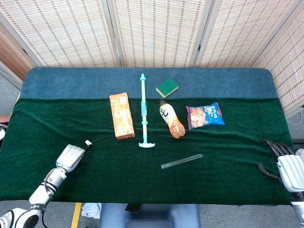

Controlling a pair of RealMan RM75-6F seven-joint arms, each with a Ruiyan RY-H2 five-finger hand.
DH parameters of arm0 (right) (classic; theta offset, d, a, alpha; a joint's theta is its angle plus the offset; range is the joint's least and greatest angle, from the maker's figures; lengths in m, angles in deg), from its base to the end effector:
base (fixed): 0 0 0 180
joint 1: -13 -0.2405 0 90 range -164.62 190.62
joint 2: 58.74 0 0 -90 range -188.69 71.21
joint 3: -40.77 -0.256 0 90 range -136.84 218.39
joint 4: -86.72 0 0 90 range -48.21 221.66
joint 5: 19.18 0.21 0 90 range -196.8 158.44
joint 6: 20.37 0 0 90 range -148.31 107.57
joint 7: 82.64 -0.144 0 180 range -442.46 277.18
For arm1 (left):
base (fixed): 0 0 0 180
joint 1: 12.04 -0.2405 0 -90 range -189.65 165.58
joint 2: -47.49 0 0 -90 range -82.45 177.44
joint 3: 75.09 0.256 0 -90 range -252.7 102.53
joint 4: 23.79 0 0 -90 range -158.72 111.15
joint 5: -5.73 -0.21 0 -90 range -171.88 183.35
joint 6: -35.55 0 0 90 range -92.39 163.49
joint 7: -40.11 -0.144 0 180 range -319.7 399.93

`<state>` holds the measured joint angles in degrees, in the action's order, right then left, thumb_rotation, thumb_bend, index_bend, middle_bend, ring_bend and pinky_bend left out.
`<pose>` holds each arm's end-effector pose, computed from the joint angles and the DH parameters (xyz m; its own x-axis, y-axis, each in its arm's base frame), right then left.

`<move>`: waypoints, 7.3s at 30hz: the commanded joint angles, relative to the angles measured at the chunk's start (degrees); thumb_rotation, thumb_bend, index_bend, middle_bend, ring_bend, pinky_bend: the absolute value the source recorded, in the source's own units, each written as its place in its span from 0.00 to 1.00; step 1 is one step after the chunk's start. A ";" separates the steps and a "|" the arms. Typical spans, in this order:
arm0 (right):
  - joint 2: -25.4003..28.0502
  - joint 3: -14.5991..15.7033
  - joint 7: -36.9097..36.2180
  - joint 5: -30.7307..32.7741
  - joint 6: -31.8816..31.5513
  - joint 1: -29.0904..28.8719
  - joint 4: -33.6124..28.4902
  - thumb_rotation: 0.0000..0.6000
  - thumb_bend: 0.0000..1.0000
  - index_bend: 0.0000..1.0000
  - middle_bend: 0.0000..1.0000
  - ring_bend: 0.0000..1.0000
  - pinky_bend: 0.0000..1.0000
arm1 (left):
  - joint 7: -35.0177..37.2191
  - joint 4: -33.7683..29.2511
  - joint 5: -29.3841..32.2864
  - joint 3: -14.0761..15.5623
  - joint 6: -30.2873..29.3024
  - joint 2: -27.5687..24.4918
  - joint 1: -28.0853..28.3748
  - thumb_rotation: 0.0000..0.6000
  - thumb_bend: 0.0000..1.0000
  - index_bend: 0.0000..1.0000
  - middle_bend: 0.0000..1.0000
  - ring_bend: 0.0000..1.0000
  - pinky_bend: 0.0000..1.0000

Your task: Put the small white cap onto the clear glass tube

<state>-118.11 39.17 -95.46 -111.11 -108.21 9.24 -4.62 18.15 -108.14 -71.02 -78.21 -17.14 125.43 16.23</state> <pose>-0.3089 -0.1704 0.1842 0.2853 0.0016 0.9584 -0.9541 -0.0941 0.2842 -0.2607 0.2847 0.0251 0.6821 0.3068 0.6638 0.7276 -0.3763 -0.5736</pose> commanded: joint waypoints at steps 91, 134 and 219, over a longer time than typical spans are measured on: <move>-1.01 -0.55 -1.04 3.09 3.03 -0.50 1.63 1.00 0.41 0.14 0.28 0.26 0.22 | 8.71 18.12 10.54 -4.57 0.38 9.93 6.69 1.00 0.43 0.44 0.98 0.87 0.80; -0.10 -0.82 -0.26 2.47 3.53 -1.21 -0.51 1.00 0.41 0.14 0.31 0.31 0.23 | 18.30 16.26 6.23 -5.46 -1.24 7.01 6.16 1.00 0.44 0.63 1.00 0.89 0.81; -27.56 -1.89 39.97 25.54 38.75 -32.29 2.94 1.00 0.47 0.52 1.00 1.00 0.98 | 20.08 -5.84 -0.50 -1.45 -7.53 -4.40 1.91 1.00 0.44 0.63 1.00 0.89 0.81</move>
<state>-145.59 37.22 -55.56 -85.64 -69.41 -22.98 -1.72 38.22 -114.00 -71.51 -79.66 -24.68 121.01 18.15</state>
